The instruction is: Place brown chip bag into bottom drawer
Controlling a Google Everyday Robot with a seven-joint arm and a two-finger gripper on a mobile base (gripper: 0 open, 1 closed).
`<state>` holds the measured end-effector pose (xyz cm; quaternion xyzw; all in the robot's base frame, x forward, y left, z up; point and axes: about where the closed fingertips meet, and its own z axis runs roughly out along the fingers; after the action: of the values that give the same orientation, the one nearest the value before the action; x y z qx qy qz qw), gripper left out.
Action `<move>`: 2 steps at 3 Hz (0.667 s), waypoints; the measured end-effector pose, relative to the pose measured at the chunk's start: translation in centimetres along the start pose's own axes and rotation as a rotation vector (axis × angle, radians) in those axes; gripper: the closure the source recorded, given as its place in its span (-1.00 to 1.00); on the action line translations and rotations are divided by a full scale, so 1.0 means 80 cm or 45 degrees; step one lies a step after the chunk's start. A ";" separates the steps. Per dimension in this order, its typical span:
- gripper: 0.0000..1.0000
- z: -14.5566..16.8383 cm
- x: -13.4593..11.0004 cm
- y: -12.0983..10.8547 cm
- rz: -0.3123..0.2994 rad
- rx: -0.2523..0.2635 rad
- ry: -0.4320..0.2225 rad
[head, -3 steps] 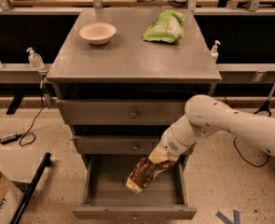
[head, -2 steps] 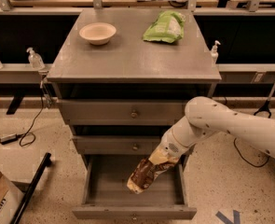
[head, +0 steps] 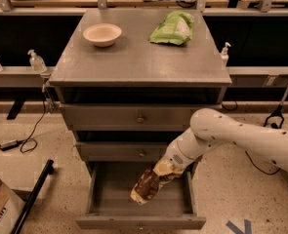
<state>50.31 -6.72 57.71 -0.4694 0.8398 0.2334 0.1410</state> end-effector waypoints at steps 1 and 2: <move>1.00 0.041 0.003 -0.015 -0.001 -0.030 -0.050; 1.00 0.099 0.013 -0.041 0.027 -0.109 -0.094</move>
Offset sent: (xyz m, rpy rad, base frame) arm 0.0373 0.0232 -0.1105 0.1547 0.0486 -0.0009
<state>52.71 -4.81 49.67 -0.4573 0.8282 0.2877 0.1492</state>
